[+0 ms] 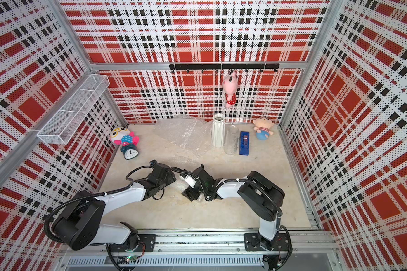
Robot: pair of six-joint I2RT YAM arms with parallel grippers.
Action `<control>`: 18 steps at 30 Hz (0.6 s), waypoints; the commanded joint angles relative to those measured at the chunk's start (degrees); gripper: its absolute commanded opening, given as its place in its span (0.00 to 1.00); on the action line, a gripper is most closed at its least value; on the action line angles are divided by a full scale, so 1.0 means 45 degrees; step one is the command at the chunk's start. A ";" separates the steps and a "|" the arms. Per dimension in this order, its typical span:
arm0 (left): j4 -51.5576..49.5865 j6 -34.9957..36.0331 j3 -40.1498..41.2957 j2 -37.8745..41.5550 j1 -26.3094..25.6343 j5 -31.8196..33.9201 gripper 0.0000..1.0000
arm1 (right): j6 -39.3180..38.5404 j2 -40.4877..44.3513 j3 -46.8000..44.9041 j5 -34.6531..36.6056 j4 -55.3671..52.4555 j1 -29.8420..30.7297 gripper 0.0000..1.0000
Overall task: Wrap vases in bubble wrap
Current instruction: Wrap the vase in bubble wrap.
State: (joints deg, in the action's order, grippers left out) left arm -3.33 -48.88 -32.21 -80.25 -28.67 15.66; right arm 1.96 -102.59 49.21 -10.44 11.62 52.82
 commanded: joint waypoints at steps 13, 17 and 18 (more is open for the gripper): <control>-0.0263 0.0099 0.0205 -0.0843 0.0168 -0.1050 0.73 | -0.5560 0.2182 -0.2795 0.6691 0.4226 0.3056 0.94; -0.0250 0.0204 0.0126 -0.0936 0.0323 -0.1230 0.73 | -0.6081 0.1393 -0.2438 0.7205 0.4390 0.3126 0.94; -0.0255 0.0237 0.0119 -0.0946 0.0361 -0.1269 0.73 | -0.6232 0.1216 -0.2372 0.7293 0.4401 0.3168 0.93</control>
State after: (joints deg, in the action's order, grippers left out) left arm -0.08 -49.21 -32.21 -82.63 -27.38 13.13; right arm -21.15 -94.85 37.26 17.61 27.94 66.81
